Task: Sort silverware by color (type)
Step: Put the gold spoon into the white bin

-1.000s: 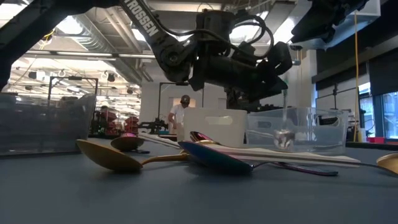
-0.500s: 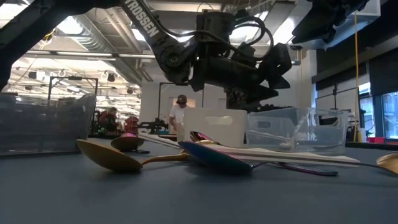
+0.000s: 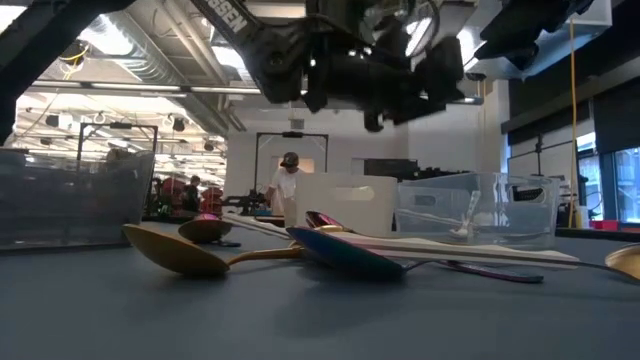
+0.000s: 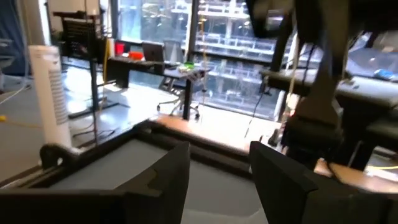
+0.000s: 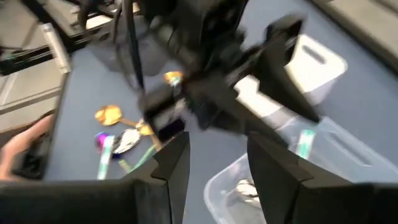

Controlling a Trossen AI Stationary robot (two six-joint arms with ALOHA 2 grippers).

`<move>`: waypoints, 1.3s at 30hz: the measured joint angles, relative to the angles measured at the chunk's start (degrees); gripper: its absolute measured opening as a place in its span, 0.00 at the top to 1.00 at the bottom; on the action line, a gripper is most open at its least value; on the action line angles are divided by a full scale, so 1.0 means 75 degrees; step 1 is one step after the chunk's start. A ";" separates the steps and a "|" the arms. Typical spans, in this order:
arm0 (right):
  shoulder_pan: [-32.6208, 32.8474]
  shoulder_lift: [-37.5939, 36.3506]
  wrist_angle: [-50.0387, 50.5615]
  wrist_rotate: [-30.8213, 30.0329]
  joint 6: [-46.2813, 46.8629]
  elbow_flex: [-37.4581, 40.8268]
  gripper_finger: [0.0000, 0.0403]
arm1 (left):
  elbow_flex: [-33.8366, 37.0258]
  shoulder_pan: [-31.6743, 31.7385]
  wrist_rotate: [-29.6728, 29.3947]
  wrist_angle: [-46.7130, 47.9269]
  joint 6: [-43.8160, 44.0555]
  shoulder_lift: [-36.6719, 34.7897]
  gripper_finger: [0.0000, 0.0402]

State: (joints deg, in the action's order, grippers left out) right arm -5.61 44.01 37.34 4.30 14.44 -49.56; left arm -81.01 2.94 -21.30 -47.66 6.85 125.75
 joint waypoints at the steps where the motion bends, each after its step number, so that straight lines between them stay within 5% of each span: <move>1: 0.0003 0.0000 0.0005 0.0209 0.0003 0.0000 0.63 | 0.0000 0.0000 0.0112 0.0048 -0.0003 -0.0108 0.60; 10: 0.0058 0.0064 -0.0025 0.1701 0.0031 0.0003 0.63 | 0.0003 0.0000 0.1198 0.3001 -0.0394 -0.1503 0.60; 21: 0.1692 0.0435 -0.0579 0.1506 0.0275 0.0006 0.63 | 0.0006 -0.0121 0.1379 0.7162 -0.1066 -0.3409 0.60; 30: 0.3234 0.1551 -0.0559 0.1494 0.0242 0.0003 0.63 | 0.0004 -0.0526 0.1373 0.9360 -0.1274 -0.4533 0.60; 39: 0.4498 0.3126 -0.0297 0.1035 0.0208 0.0006 0.63 | 0.0003 -0.1044 0.1397 1.0647 -0.0748 -0.4607 0.60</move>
State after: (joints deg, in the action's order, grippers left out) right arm 28.13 67.45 35.12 12.06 15.99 -49.52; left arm -80.99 -4.89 -10.83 32.19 1.24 91.20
